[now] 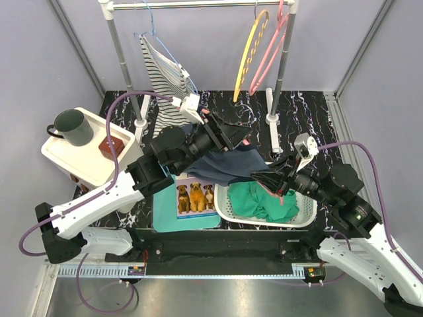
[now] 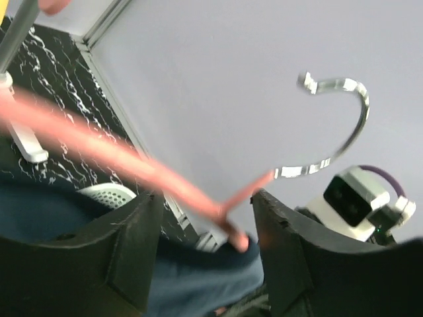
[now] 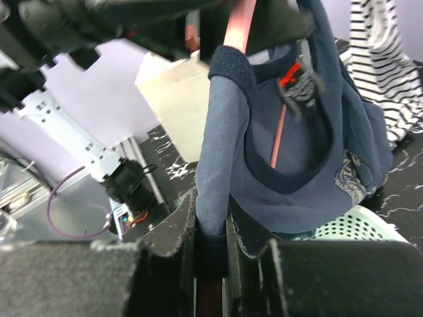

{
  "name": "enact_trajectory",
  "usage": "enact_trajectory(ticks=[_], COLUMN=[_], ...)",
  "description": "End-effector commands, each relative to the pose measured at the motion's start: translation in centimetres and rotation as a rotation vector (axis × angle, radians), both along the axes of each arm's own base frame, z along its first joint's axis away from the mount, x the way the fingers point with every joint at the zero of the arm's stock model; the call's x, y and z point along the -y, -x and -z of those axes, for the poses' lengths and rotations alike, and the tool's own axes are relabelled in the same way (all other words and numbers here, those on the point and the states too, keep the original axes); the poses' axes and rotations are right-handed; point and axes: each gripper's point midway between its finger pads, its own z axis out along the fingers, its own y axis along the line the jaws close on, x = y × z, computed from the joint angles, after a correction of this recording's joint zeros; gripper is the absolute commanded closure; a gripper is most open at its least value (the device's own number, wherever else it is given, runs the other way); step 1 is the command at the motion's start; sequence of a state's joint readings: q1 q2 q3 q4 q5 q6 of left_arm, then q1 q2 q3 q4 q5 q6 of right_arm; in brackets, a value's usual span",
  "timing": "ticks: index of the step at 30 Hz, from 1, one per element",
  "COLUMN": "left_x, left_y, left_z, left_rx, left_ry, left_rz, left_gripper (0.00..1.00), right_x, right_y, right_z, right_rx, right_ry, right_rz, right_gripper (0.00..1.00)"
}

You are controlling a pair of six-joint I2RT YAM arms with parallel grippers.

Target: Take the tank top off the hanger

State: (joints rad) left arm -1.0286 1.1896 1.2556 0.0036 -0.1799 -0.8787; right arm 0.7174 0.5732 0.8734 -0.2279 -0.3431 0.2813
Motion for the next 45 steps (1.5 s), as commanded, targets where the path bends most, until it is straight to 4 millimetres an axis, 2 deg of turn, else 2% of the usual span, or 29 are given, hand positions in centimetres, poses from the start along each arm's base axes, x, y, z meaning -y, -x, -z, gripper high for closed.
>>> enact_trajectory(ticks=[1, 3, 4, 6, 7, 8, 9, 10, 11, 12, 15, 16, 19, 25, 31, 32, 35, 36, 38, 43, 45], left_x=[-0.2, 0.0, 0.1, 0.4, 0.6, 0.8, 0.9, 1.0, 1.0, 1.1, 1.2, 1.0, 0.7, 0.1, -0.7, -0.6, -0.6, -0.6, -0.6, -0.8, -1.1], left_y=[-0.3, -0.4, -0.3, -0.1, 0.3, 0.4, 0.7, 1.4, 1.6, 2.2, 4.2, 4.7, 6.6, 9.2, 9.4, 9.4, 9.3, 9.3, 9.3, 8.3, 7.3], left_z=[-4.5, -4.5, -4.6, -4.9, -5.5, -5.8, -6.1, -6.9, -7.3, -7.8, -8.9, -9.4, -10.6, -12.5, -13.0, -13.0, -13.0, -13.0, -13.2, -13.2, -13.2], left_rx=[0.104, 0.110, 0.122, 0.136, 0.162, 0.176, 0.194, 0.238, 0.264, 0.288, 0.364, 0.386, 0.416, 0.429, 0.431, 0.429, 0.424, 0.425, 0.428, 0.449, 0.468], left_ry=[0.086, 0.086, 0.087, 0.090, 0.094, 0.093, 0.094, 0.096, 0.095, 0.092, 0.067, 0.065, 0.082, 0.152, 0.162, 0.161, 0.164, 0.166, 0.168, 0.145, 0.121], left_rz=[-0.002, -0.003, 0.010, 0.030, 0.054, 0.067, 0.083, 0.117, 0.126, 0.155, 0.251, 0.269, 0.348, 0.462, 0.445, 0.442, 0.443, 0.444, 0.438, 0.378, 0.314], left_gripper=[0.48, 0.53, 0.67, 0.81, 0.92, 0.96, 1.00, 1.00, 1.00, 1.00, 1.00, 1.00, 1.00, 1.00, 1.00, 1.00, 1.00, 1.00, 1.00, 1.00, 1.00], right_x=[0.1, 0.3, 0.4, 0.6, 0.7, 0.9, 1.2, 1.3, 1.6, 1.9, 2.3, 2.5, 2.8, 2.1, 1.7, 1.6, 1.3, 1.3, 1.3, 1.2, 1.3], right_y=[2.0, 2.2, 2.3, 2.4, 2.3, 2.1, 1.6, 1.4, 1.4, 1.3, 2.2, 2.9, 3.8, 3.5, 3.5, 3.7, 4.0, 4.0, 4.1, 4.3, 4.5], right_z=[-2.9, -2.6, -2.5, -2.5, -2.1, -2.2, -2.2, -1.7, -2.1, -2.1, -2.3, -2.7, -3.4, -3.8, -2.7, -2.6, -2.5, -2.5, -2.6, -2.1, -1.2], right_rx=[0.104, 0.099, 0.095, 0.090, 0.073, 0.062, 0.043, 0.011, 0.003, -0.012, -0.033, -0.022, -0.001, 0.007, -0.012, -0.019, -0.027, -0.031, -0.033, -0.061, -0.084], right_ry=[-0.069, -0.066, -0.063, -0.064, -0.055, -0.053, -0.054, -0.038, -0.042, -0.041, -0.040, -0.051, -0.066, -0.039, -0.028, -0.030, -0.037, -0.037, -0.041, -0.045, -0.038], right_rz=[-0.078, -0.075, -0.073, -0.068, -0.057, -0.041, -0.006, 0.011, 0.024, 0.042, 0.024, 0.010, -0.018, -0.043, -0.059, -0.070, -0.094, -0.097, -0.096, -0.110, -0.110], right_gripper=[1.00, 1.00, 1.00, 0.97, 0.90, 0.81, 0.64, 0.59, 0.53, 0.44, 0.26, 0.17, 0.12, 0.19, 0.53, 0.62, 0.75, 0.89, 0.98, 1.00, 1.00])
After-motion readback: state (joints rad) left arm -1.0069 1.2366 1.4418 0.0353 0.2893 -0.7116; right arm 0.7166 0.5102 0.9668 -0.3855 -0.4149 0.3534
